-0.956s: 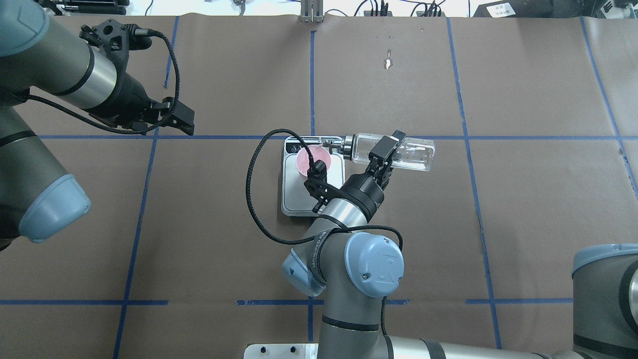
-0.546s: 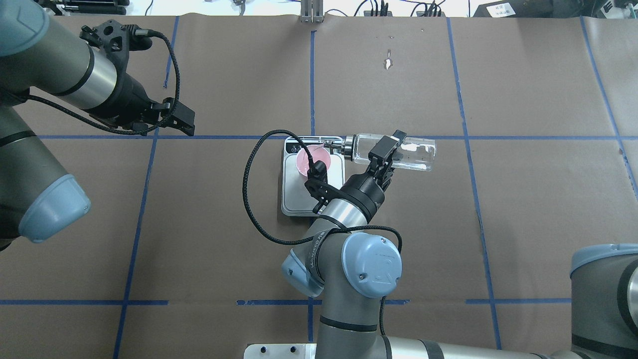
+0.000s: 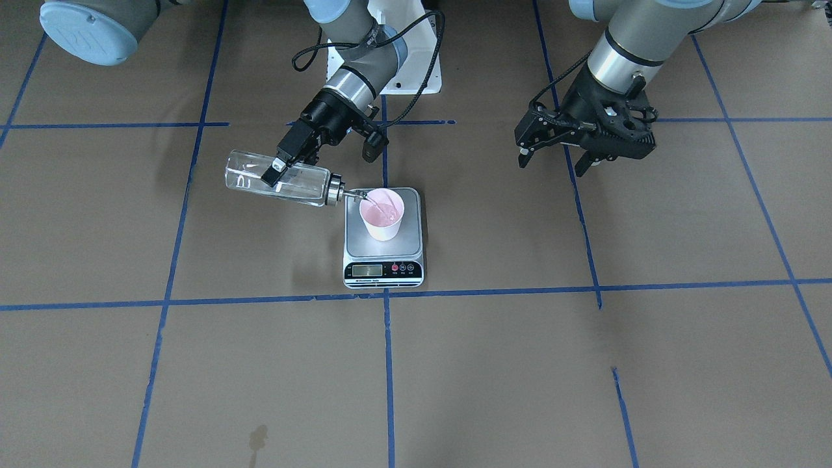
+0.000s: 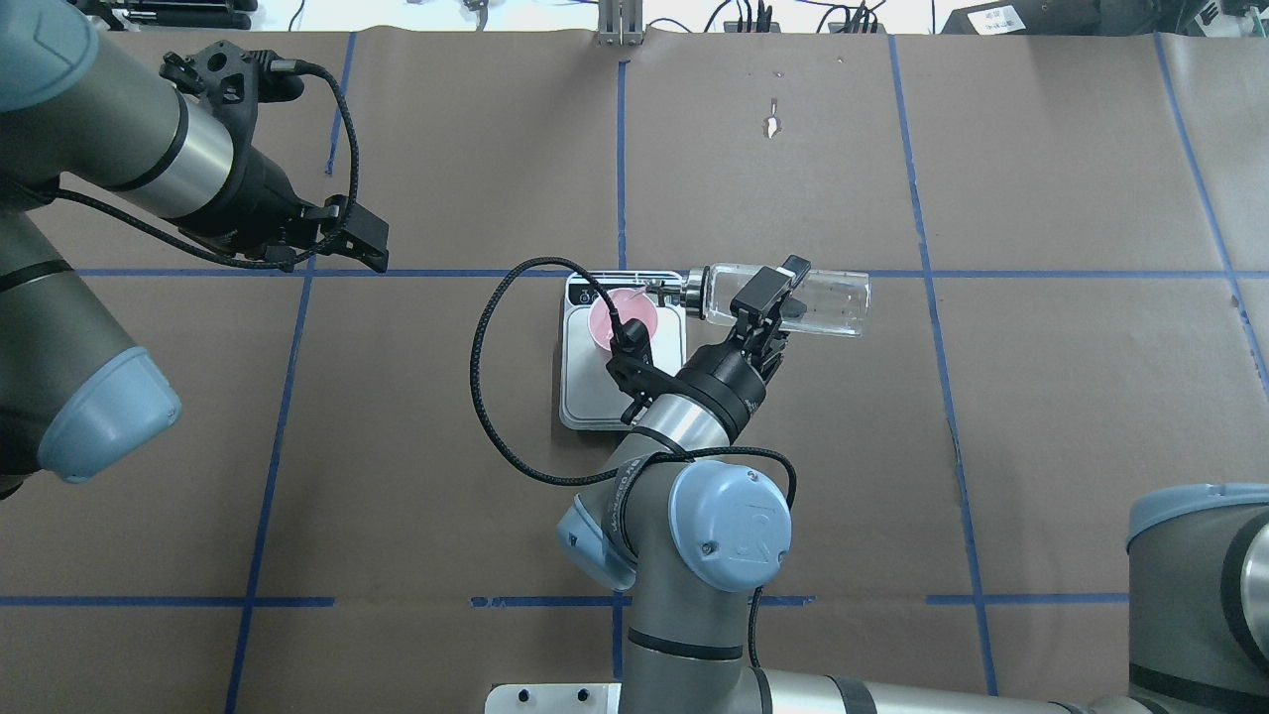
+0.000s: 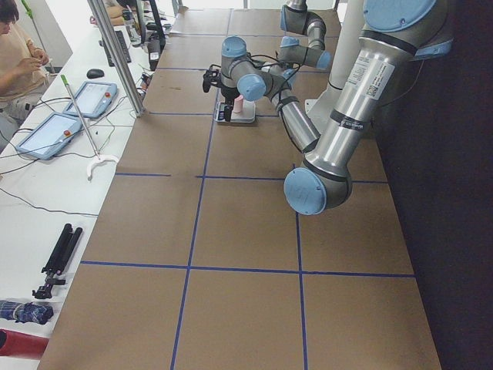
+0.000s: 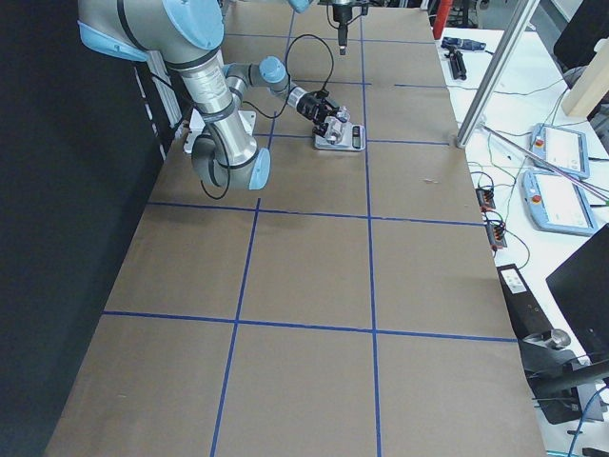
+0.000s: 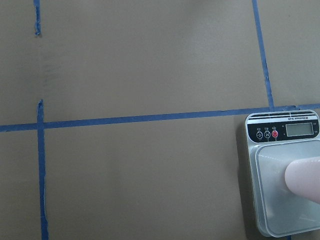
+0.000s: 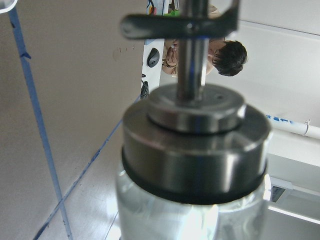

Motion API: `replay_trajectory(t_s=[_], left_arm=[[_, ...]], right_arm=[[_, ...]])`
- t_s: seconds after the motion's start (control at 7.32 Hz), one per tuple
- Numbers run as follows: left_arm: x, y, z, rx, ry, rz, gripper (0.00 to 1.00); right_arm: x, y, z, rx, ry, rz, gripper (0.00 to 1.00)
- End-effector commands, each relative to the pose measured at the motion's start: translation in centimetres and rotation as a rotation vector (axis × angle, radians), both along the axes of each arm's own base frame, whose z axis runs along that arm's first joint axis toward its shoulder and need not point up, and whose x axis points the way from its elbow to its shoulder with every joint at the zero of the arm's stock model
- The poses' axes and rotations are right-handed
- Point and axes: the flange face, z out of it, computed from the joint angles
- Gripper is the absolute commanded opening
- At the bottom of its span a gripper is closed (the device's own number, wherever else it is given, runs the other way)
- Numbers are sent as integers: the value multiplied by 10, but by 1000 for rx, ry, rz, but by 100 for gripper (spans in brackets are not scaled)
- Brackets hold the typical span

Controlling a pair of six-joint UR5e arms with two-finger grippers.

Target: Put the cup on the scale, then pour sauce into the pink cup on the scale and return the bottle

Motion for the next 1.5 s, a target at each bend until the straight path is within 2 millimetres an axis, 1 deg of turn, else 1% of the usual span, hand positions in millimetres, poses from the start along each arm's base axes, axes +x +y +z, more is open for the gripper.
replay_trajectory(t_s=[0.0,0.27,0.55,0.68,0.82,1.09,1.23,1.37], left_arm=[[0,0,0,0,0,0,99],[0,0,1,-2,-1,0,99],[0,0,0,0,0,0,99],[1,0,-1,2,2,2,99],[1,0,-2,3,3,2,99],[1,0,-6,5,7,0,99],[1,0,-6,5,7,0,99],[1,0,-7,6,8,-2,99]], right_arm=[[0,1,-1,-5,15,-5,0],[1,0,-2,-5,11,-3,0],[6,-4,-9,7,-33,16,0],[10,-3,-16,20,-89,29,0],[9,-3,-22,30,-148,31,0],[3,-5,-26,26,-269,44,0],[1,-6,-27,22,-298,48,0],[4,-10,-30,17,-340,57,0]])
